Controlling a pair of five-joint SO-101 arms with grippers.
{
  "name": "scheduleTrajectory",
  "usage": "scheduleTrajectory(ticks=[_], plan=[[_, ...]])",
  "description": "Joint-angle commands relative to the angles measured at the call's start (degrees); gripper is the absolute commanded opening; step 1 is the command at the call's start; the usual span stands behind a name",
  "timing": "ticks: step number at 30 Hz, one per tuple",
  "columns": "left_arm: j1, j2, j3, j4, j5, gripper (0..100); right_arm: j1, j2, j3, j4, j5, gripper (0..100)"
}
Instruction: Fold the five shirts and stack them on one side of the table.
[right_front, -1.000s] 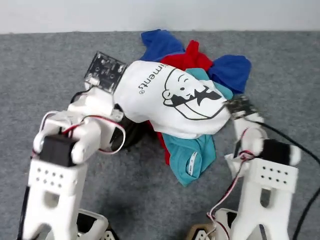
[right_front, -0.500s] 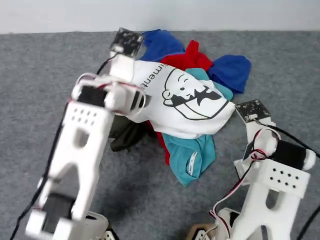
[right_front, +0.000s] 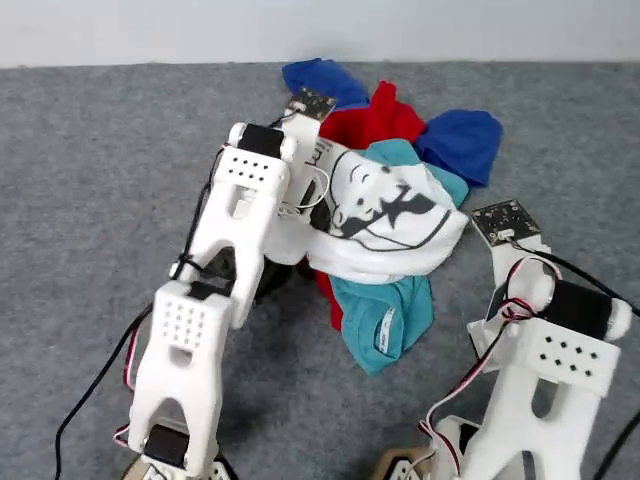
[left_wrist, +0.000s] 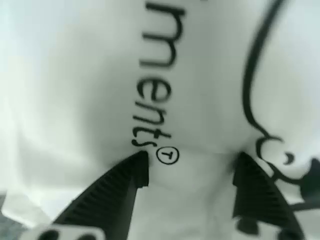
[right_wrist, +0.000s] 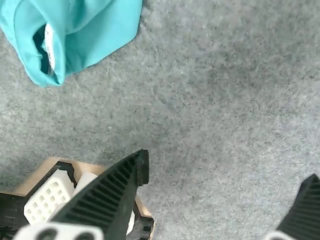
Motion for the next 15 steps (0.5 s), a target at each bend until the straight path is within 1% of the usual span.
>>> scheduleTrajectory(ticks=[1,3,7,9,10,15], plan=[[-1.8,10.5,-15.7,3.7,-2.0,26,0.3,-0.8,-2.1,-0.1,0.1,44.3],[-3.0,14.9,-22.2,3.7,-2.3,20,0.5,-0.8,-2.1,-0.1,0.1,44.3],[-4.6,21.7,-35.2,3.3,-2.3,0,0.3,-0.7,-1.9,-0.1,0.1,44.3],[-5.5,24.3,-41.2,3.6,-2.3,2,0.2,-0.8,-0.1,-1.5,0.1,44.3],[-6.4,25.0,-42.7,3.6,-2.3,1,0.2,-0.8,1.6,-2.3,0.1,44.3],[-11.9,19.2,-42.0,3.7,-1.9,1,0.2,-0.8,12.2,-9.3,0.1,44.3]])
